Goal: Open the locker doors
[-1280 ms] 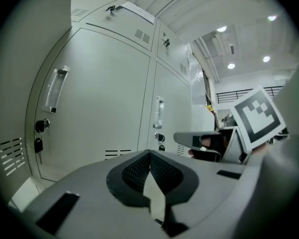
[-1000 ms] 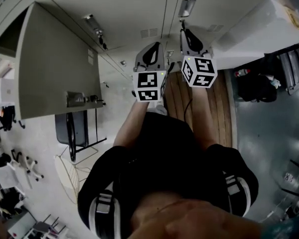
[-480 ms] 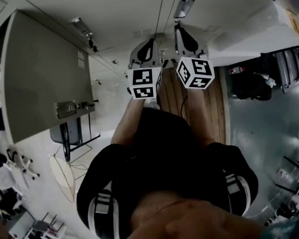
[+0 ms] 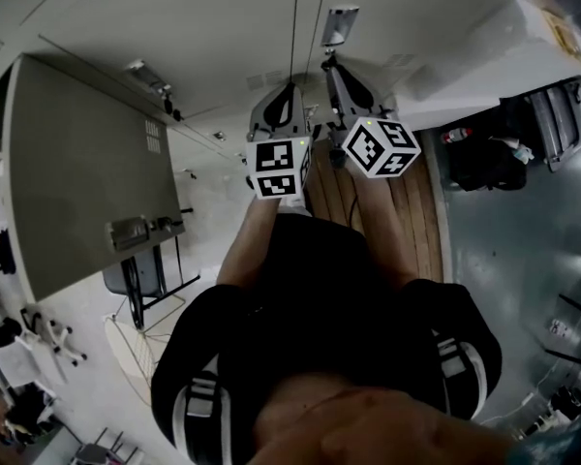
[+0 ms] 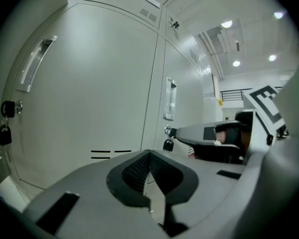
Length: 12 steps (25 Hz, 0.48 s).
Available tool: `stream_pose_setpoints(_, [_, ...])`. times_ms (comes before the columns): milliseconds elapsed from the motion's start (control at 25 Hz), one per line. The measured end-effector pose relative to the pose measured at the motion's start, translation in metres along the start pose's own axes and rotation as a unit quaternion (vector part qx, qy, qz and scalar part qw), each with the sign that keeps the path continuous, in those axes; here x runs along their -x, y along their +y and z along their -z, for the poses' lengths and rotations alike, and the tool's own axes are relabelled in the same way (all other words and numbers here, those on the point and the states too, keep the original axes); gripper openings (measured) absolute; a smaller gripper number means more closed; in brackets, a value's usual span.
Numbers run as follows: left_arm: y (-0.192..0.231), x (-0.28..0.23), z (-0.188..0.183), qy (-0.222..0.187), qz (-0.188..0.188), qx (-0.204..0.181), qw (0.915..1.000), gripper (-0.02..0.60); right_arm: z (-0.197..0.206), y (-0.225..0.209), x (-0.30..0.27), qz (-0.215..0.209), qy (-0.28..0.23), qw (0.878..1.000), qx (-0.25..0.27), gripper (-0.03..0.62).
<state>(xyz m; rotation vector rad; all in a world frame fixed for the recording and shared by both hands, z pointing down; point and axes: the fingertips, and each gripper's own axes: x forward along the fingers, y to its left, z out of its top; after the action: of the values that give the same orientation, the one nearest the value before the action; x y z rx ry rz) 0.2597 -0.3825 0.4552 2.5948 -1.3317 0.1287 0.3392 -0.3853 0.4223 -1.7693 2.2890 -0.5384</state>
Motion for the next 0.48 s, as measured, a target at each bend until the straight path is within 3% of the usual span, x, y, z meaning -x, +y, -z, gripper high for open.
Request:
stream_pose_setpoints(280, [0.0082, -0.0019, 0.0022, -0.002, -0.006, -0.001, 1.0000, 0.009, 0.0001, -0.0026, 0.0003, -0.031, -0.021, 0.995, -0.096, 0.035])
stream_pose_setpoints(480, [0.0057, -0.0032, -0.0024, -0.010, -0.001, 0.004, 0.9999, 0.009, -0.0024, -0.0043, -0.0001, -0.064, -0.039, 0.979, -0.191, 0.035])
